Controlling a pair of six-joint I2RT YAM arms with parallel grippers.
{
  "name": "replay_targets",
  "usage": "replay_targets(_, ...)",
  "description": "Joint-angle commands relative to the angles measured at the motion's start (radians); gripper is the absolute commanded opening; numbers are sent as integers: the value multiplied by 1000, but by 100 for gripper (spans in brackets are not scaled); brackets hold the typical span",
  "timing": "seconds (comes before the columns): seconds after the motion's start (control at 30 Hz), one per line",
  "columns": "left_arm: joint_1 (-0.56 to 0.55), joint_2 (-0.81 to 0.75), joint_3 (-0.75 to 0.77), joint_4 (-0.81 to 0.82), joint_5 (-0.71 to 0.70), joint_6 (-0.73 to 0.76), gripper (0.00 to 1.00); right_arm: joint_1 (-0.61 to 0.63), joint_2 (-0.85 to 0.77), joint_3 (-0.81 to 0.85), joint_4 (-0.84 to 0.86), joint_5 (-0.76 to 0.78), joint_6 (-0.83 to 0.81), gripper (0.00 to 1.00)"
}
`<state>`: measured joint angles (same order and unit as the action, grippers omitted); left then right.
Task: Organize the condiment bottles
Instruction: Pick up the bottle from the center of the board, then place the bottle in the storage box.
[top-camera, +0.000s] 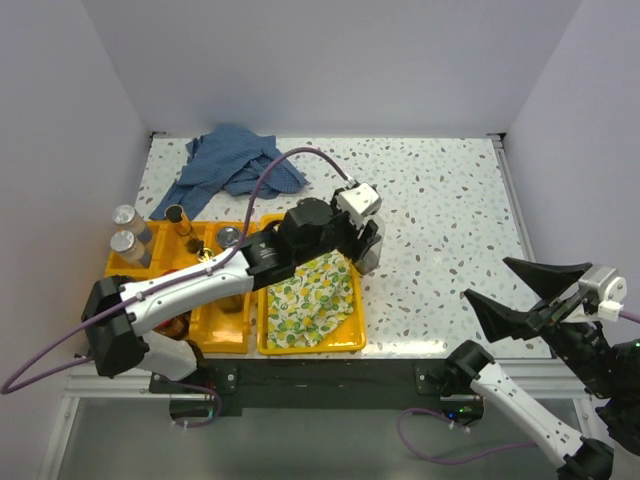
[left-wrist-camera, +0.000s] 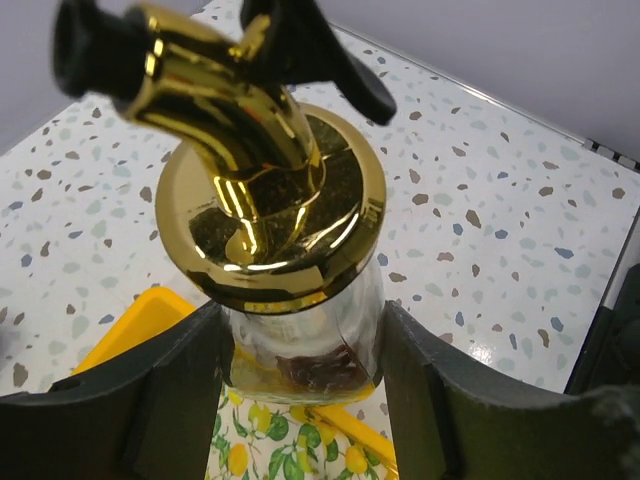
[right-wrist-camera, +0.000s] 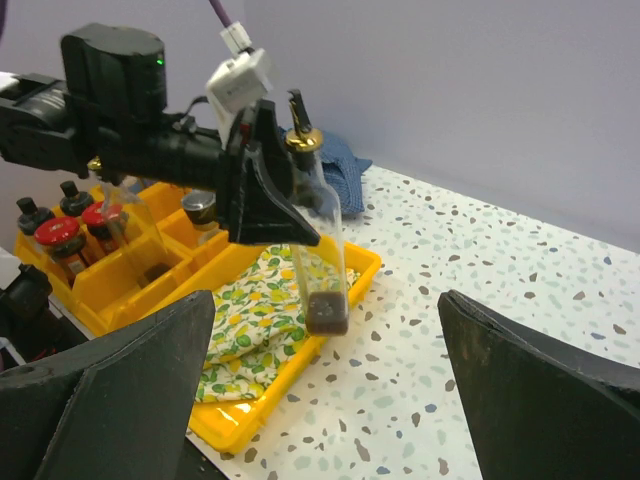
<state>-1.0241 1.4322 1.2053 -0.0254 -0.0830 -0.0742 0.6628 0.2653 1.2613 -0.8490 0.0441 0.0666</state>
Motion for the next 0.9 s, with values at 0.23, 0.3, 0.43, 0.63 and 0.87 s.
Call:
replay_targets(0.23,-25,-302,48,-352,-221,-203,0,6,26,-22,51,-13,13,99)
replay_targets(0.3,-36,-346,43,-427,-222,-225,0,6,32,-25,56,-15,21,99)
replay_targets(0.43,-85,-398,40,-543,-282,-286,0,4,40,-37,77,-24,41,99)
replay_targets(0.63,-233,-452,10,-679,-536,-432,0,6,69,-7,61,-43,70,99)
replay_targets(0.87,-412,-431,19,-840,-816,-636,0,4,95,46,56,-70,91,99)
